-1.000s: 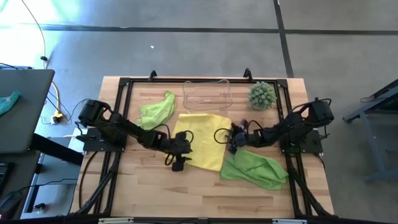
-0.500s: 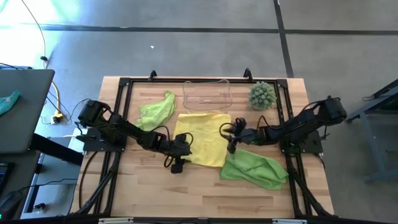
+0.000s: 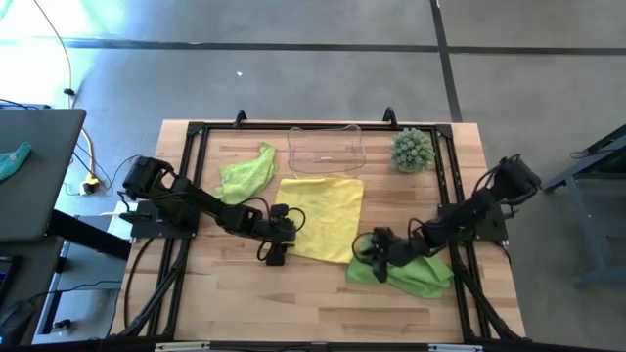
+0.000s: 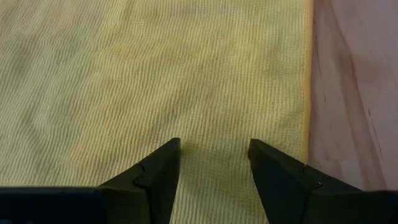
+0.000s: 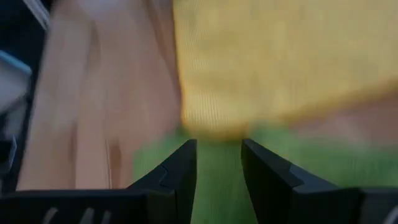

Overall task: Roll microfiber towels into tight, uniform cylinder then place into a basket
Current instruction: Fold the yellow microfiber towel

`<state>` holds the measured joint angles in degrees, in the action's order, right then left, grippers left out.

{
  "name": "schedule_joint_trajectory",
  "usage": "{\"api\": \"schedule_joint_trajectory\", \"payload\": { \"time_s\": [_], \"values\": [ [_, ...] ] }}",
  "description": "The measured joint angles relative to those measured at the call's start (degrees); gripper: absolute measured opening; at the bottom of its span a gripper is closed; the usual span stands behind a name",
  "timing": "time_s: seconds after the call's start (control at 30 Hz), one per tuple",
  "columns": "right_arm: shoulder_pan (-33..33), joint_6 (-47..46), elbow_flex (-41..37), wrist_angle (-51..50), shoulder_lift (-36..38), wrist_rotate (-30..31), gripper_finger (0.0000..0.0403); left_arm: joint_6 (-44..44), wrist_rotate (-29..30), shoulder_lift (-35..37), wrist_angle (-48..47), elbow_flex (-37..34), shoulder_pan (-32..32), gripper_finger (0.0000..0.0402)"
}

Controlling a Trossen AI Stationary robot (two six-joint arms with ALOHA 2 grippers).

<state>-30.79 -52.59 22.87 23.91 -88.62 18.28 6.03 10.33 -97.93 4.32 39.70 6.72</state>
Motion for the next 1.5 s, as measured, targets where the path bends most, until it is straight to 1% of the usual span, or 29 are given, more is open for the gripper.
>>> {"api": "schedule_joint_trajectory", "payload": {
  "time_s": [0.07, 0.17, 0.37, 0.43, 0.5, 0.6, 0.7, 0.8, 0.9, 0.97, 1.03, 1.13, 1.23, 1.27, 1.3, 1.33, 1.37, 1.43, 1.5],
  "values": [
    [-1.2, -4.0, 0.0, -3.3, 0.0, -2.7, 0.0119, 1.2, 0.0, 0.0, 0.0, 0.0, 0.0, 0.0181],
    [-2.8, -7.5, 0.3, -6.4, 0.5, -8.3, 0.0119, 4.4, -0.6, 0.0, -0.2, 0.0, 0.0, 0.0181],
    [-7.3, -14.8, 0.2, -4.8, 0.4, -28.3, 0.0119, 8.8, -5.7, 0.0, 0.4, 0.0, 0.1, 0.0181],
    [-8.6, -16.9, 0.1, -3.8, 0.3, -33.7, 0.0119, 9.7, -7.6, 0.0, 0.8, 0.0, 0.1, 0.0181],
    [-9.6, -18.0, 0.0, -2.3, 0.2, -35.9, 0.0119, 11.9, -9.9, 0.0, 1.7, 0.0, 0.1, 0.0181],
    [-10.6, -17.4, -0.1, -0.3, 1.1, -36.2, 0.0119, 15.8, -15.1, -0.1, 3.9, -0.1, 0.2, 0.0181],
    [-10.6, -14.6, -0.1, 0.3, 2.8, -34.8, 0.0119, 19.8, -21.4, -0.1, 6.8, -0.1, 0.0, 0.0181],
    [-10.5, -9.6, -0.1, 0.3, 4.3, -32.8, 0.0119, 21.9, -26.1, -0.1, 10.0, -0.1, 0.0, 0.0181],
    [-9.7, -1.3, -0.1, 0.3, 6.0, -29.3, 0.0119, 20.3, -27.1, 0.1, 13.6, -0.1, 0.1, 0.0181],
    [-8.6, 5.9, -0.1, 0.1, 7.1, -24.8, 0.0119, 17.1, -26.2, 0.7, 14.3, -0.1, 0.1, 0.0181],
    [-7.3, 13.2, -0.1, -0.9, 8.1, -18.7, 0.0119, 13.3, -23.2, 1.5, 13.5, -0.1, 0.0, 0.0181],
    [-4.6, 22.9, -0.1, -4.2, 9.0, -6.4, 0.0119, 8.3, -16.1, 2.4, 12.3, -0.1, -0.3, 0.0181],
    [-1.2, 28.7, -0.1, -5.8, 9.3, 7.7, 0.0119, 5.1, -7.6, 2.4, 11.0, -0.1, -1.1, 0.0181],
    [-0.1, 29.6, -0.1, -5.7, 9.3, 11.9, 0.0119, 4.6, -4.7, 2.4, 11.0, -0.1, -1.5, 0.0181],
    [1.4, 30.0, -0.1, -5.0, 9.1, 14.5, 0.0119, 4.4, -1.6, 2.4, 10.6, -0.1, -1.9, 0.0181],
    [2.9, 30.1, -0.1, -3.8, 8.8, 15.3, 0.0119, 4.4, 1.4, 2.4, 9.5, 0.0, -2.4, 0.0181],
    [4.4, 30.4, -0.1, -3.1, 8.5, 14.8, 0.0119, 4.8, 4.0, 2.4, 7.8, -0.1, -3.1, 0.0181],
    [7.2, 31.7, -0.1, -1.5, 7.2, 10.3, 0.0119, 6.8, 7.5, 2.4, 4.6, -0.1, -4.4, 0.0181],
    [9.2, 31.8, 0.0, -0.6, 5.1, 6.5, 0.0119, 9.2, 8.3, 2.4, 1.4, -0.1, -5.8, 0.0181]
  ]
}}
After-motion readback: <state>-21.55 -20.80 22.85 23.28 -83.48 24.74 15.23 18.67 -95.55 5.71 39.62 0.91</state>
